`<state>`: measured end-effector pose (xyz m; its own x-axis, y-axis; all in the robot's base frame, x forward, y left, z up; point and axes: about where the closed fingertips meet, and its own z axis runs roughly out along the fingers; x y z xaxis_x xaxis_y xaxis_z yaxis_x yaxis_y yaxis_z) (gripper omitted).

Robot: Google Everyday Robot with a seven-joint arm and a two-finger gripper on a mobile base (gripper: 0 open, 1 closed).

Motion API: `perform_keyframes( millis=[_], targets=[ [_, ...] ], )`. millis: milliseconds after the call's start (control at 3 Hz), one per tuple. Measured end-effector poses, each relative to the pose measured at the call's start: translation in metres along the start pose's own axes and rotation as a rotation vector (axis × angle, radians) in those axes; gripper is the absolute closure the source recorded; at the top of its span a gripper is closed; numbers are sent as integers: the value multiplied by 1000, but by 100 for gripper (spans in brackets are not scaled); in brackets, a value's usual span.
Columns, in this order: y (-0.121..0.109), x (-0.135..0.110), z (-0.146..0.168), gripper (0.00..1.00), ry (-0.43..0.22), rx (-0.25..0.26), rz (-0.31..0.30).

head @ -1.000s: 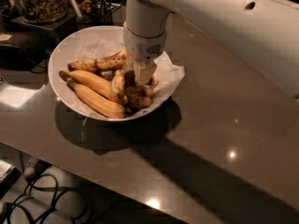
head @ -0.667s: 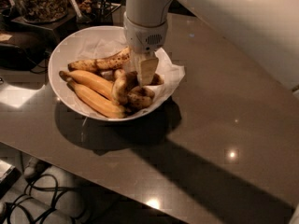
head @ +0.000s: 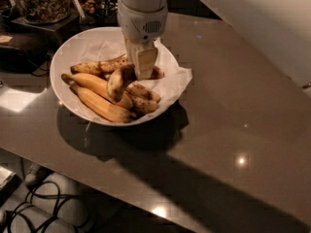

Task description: Pick banana from white bowl

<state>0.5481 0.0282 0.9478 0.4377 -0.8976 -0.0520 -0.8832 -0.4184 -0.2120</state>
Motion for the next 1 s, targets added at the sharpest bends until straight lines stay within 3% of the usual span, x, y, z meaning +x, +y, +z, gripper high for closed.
perform_keyframes(
  millis=[333,1000],
  targets=[
    [-2,-9,-8,100,3,16,6],
    [13,-51,-58,100,-10,99,20]
  ],
)
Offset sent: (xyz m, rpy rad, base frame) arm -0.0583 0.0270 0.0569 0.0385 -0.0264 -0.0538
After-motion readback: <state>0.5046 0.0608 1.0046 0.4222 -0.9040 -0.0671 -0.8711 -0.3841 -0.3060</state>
